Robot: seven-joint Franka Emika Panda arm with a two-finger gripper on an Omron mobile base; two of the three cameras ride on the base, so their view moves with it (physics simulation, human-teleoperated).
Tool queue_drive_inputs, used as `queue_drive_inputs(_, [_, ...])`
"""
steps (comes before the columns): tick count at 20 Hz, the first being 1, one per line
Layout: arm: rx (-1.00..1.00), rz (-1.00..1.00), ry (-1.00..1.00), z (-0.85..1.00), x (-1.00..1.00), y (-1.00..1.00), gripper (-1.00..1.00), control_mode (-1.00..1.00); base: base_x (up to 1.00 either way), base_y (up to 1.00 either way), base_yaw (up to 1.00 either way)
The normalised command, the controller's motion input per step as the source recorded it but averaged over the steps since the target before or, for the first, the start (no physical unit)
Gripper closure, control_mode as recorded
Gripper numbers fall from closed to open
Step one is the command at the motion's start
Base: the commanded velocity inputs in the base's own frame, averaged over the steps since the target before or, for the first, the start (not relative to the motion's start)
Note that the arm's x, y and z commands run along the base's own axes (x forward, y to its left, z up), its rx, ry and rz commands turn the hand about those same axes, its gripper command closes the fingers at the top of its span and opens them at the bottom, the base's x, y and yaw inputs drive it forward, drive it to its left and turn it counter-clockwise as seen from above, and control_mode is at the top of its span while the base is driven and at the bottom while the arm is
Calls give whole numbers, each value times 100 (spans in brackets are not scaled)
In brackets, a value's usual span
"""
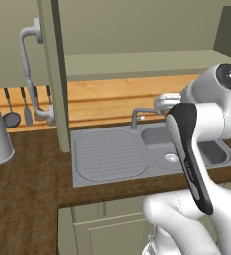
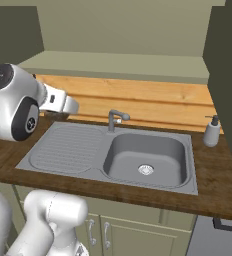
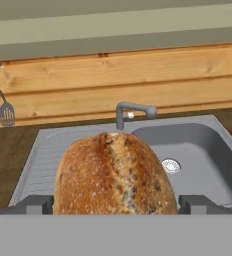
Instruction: Open the cabinet, pick up the bread from the cabinet and place it in the basket. Then move the basket to the dining counter.
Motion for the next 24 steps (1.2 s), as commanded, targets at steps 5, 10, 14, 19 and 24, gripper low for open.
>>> queue_drive_inputs(5, [-3,0,4,-15,0,-2,100,-100,0,0,0])
queue_drive_inputs(10, [0,0,0,0,-5,0,100,-100,0,0,0])
queue_drive_inputs(14, [0,0,0,0,-43,0,100,-100,0,0,0])
queue_drive_inputs(19, [0,0,0,0,-25,0,100,100,-44,-7,-1])
queue_drive_inputs(24, [0,0,0,0,0,0,100,100,-85,-23,-5])
